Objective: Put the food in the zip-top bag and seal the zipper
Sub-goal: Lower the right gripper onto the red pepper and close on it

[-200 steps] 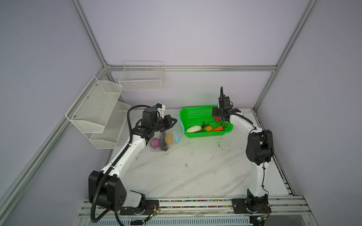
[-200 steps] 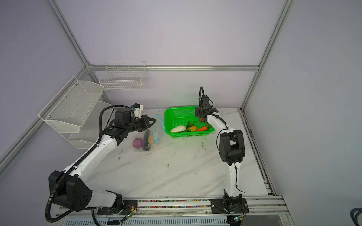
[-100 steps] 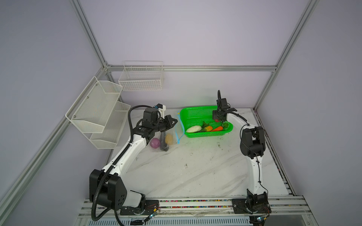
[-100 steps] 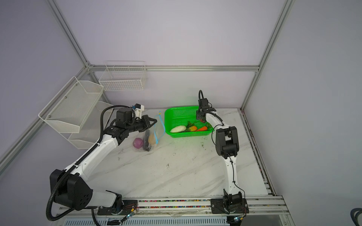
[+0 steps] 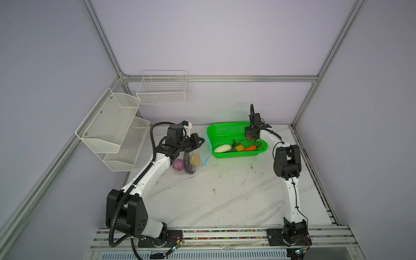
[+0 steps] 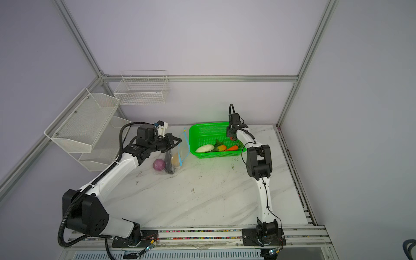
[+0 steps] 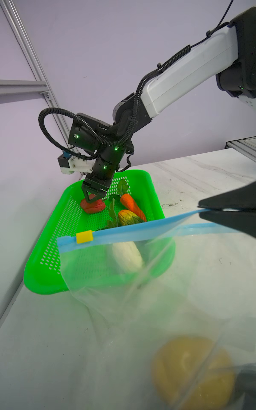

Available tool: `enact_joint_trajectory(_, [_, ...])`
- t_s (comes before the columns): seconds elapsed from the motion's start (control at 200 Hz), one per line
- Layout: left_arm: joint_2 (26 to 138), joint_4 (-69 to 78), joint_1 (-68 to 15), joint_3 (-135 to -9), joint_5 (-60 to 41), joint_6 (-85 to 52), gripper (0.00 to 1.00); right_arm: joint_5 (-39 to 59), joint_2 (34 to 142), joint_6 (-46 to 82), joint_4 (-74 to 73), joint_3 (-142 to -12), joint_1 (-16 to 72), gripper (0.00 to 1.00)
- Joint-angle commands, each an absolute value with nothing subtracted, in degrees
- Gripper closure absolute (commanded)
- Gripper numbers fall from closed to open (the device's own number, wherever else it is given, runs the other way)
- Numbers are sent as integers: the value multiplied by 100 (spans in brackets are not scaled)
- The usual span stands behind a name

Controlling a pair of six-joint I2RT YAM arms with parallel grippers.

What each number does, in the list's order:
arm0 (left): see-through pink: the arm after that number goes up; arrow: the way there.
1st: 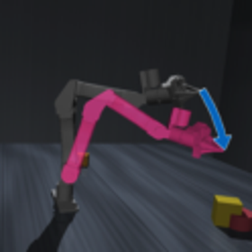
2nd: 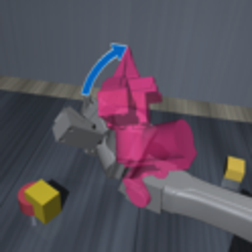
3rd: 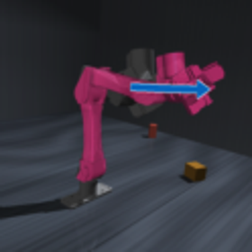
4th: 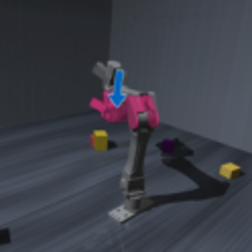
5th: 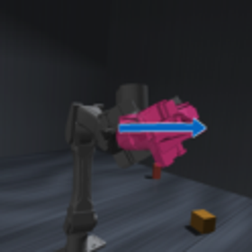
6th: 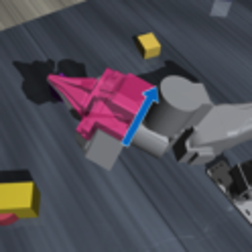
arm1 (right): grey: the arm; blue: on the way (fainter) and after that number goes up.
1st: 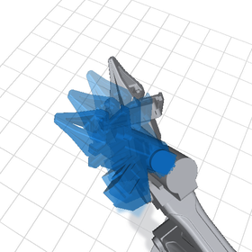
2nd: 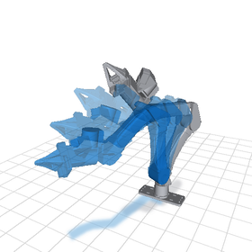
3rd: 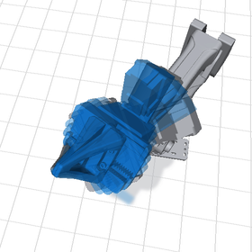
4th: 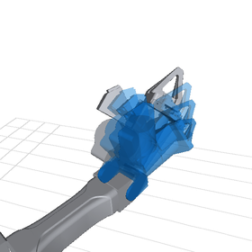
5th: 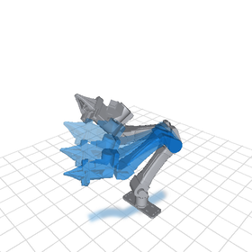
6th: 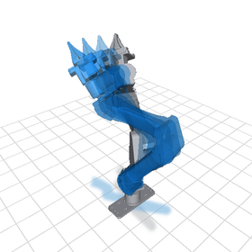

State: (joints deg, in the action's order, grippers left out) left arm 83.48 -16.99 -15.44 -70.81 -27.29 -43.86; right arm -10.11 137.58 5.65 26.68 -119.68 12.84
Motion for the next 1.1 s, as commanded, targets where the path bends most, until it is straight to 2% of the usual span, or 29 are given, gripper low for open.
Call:
enact_joint_trajectory(0.0, [8340,-1514,-1569,-7224,-2830,-4331,100,-994,13911,551,2880,-12169,1263,30])
enact_joint_trajectory(0.45, [8297,-1541,-1559,-7214,-2821,-4289,100,-818,14306,644,2910,-12564,1250,28])
enact_joint_trajectory(0.725, [8290,-1543,-1558,-7199,-2821,-4290,100,-766,14230,609,2762,-12452,1249,36])
enact_joint_trajectory(1.095, [8319,-1469,-1563,-7115,-2821,-4320,100,-673,13610,642,2308,-11789,1249,40])
